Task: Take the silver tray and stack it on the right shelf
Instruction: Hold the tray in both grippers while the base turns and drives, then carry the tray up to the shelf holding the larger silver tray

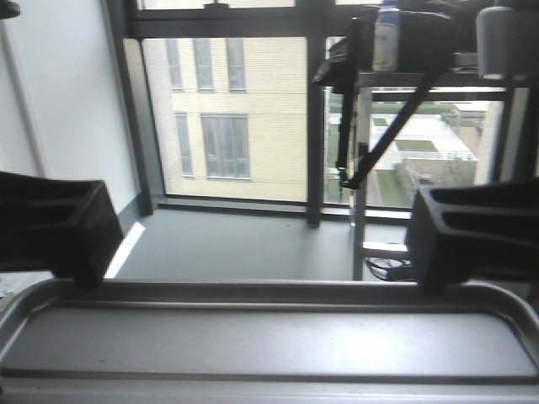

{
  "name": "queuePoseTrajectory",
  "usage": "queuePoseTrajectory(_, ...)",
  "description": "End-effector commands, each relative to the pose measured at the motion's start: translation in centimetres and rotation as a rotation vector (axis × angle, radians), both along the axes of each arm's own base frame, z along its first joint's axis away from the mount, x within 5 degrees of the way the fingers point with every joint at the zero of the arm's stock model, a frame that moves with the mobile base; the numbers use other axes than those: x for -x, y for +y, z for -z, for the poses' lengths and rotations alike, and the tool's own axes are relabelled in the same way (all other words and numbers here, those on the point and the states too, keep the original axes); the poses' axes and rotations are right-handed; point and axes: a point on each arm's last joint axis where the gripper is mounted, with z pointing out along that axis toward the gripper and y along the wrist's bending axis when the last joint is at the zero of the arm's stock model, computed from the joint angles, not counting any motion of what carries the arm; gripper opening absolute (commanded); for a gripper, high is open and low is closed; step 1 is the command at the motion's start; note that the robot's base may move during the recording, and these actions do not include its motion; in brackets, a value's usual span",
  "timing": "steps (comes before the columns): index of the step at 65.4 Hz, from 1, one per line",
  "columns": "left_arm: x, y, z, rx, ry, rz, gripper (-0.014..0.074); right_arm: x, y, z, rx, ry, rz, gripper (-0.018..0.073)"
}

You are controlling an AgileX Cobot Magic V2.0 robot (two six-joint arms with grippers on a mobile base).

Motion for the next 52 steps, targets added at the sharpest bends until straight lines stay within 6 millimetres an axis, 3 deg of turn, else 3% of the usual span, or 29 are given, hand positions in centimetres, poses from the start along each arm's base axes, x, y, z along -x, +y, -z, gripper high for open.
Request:
queuePoseTrajectory(1,0.25,2.90,-0.69,-0.271,0.009,-0.039,-0.0100,0.15,-2.37,-0.72,0.215,0.011,0.035,0.0069)
queuePoseTrajectory(52,0.25,2.90,-0.69,-0.271,0.009,-0.039,-0.0100,0.15,-2.37,-0.72,0.215,0.011,0.035,0.0069)
